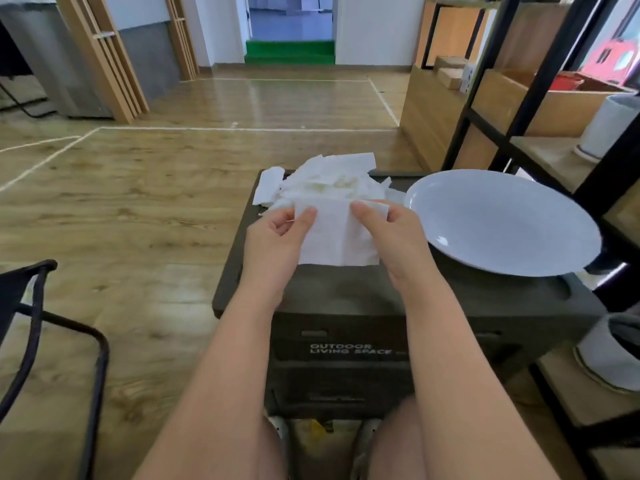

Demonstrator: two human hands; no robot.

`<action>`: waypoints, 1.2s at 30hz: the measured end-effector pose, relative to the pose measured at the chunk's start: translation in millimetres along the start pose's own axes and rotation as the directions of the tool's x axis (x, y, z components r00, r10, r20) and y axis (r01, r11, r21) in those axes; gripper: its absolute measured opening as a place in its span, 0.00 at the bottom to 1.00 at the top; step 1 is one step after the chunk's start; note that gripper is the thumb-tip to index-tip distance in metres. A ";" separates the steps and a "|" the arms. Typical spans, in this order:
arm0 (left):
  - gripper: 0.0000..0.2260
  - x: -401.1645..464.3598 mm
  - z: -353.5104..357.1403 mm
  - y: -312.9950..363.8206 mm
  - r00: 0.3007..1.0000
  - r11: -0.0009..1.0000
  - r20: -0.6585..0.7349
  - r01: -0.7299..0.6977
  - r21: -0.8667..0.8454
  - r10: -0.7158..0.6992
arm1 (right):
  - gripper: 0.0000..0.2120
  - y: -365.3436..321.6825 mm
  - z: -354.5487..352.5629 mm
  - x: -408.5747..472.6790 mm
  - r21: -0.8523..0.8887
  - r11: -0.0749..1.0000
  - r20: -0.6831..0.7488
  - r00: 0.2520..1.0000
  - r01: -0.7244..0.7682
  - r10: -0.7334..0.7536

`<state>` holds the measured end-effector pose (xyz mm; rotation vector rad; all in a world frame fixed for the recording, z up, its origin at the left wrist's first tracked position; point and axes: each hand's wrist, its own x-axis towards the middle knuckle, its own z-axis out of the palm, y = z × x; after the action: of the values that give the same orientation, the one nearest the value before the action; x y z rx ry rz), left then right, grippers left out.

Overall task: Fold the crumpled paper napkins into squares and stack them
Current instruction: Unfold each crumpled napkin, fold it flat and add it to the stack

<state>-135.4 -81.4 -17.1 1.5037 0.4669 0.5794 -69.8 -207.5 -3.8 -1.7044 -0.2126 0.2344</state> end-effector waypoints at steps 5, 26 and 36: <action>0.12 -8.7 -3.7 -19.1 0.997 0.984 -0.063 0.063 0.164 -0.054 | 0.08 10.2 0.3 -10.5 -0.126 0.992 0.028 1.000 -0.008 0.012; 0.05 9.7 -33.1 -14.8 0.993 0.679 -0.036 0.101 0.727 -0.109 | 0.21 28.8 -0.5 10.2 -0.654 0.756 0.088 0.995 0.026 0.041; 0.10 13.2 -34.8 -13.4 0.982 0.618 -0.014 0.130 0.776 -0.188 | 0.22 29.6 -4.0 7.2 -0.689 0.725 0.053 0.998 0.015 0.030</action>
<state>-145.7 -45.6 -30.5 2.2739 0.8627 0.1565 -61.6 -213.6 -32.8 -2.4529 -0.3726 0.2266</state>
